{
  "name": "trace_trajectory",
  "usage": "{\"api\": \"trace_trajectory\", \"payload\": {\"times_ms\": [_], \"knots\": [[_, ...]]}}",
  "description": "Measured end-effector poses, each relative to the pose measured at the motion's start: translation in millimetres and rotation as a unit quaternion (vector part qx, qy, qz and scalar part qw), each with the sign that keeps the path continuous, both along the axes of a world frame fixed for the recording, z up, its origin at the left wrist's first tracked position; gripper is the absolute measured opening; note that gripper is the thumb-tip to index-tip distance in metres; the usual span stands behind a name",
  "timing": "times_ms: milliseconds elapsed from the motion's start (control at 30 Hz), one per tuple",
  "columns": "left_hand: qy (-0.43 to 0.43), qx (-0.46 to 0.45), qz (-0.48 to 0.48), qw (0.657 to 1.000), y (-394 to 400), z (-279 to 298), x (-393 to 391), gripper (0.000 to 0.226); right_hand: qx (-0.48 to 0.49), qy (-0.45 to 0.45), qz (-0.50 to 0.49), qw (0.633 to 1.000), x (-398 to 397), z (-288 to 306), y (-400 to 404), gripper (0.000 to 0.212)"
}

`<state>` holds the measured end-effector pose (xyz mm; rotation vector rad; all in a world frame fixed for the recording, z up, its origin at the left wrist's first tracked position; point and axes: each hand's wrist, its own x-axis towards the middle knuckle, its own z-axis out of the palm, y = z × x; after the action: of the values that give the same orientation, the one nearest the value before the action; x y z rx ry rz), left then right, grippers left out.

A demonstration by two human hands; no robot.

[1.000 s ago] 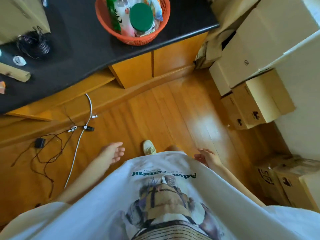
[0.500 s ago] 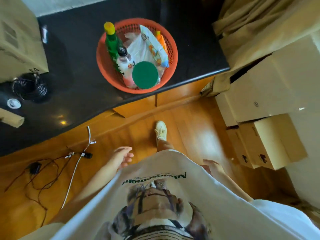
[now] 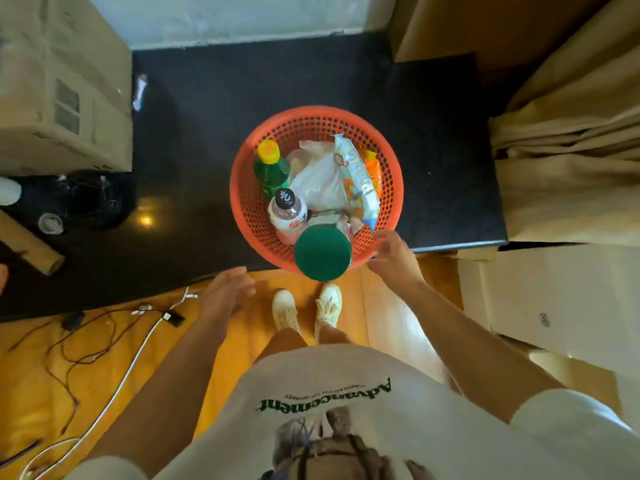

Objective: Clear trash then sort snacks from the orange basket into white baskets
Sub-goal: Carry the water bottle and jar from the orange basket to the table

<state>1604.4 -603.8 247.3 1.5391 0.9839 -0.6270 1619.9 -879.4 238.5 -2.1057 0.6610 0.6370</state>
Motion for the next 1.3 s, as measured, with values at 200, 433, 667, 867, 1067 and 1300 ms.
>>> {"api": "trace_trajectory", "payload": {"times_ms": [200, 433, 667, 867, 1067, 1300], "knots": [[-0.094, -0.045, -0.061, 0.993, -38.2, -10.4, 57.3, 0.079, -0.085, -0.073, 0.302, 0.947, 21.1, -27.5, 11.6, 0.121], [-0.149, -0.043, -0.128, 0.980, -60.1, -17.1, 83.9, 0.082, -0.126, -0.151, 0.316, 0.928, 18.2, -43.5, 17.7, 0.115], [-0.173, -0.001, -0.154, 0.973, -62.0, -22.7, 92.0, 0.068, -0.113, -0.166, 0.325, 0.924, 20.5, -37.3, 19.6, 0.108], [-0.169, -0.004, -0.141, 0.975, -51.8, -30.3, 97.5, 0.056, -0.065, -0.220, 0.242, 0.943, 11.5, -13.2, 32.5, 0.104], [-0.232, -0.055, -0.142, 0.961, -19.4, 0.0, 86.2, 0.038, 0.016, -0.297, -0.018, 0.955, -10.2, 27.6, 55.5, 0.091], [-0.300, -0.190, -0.158, 0.922, 18.5, 64.1, 84.1, 0.031, 0.190, -0.282, -0.343, 0.876, -68.1, 77.8, 91.7, 0.093]]}}
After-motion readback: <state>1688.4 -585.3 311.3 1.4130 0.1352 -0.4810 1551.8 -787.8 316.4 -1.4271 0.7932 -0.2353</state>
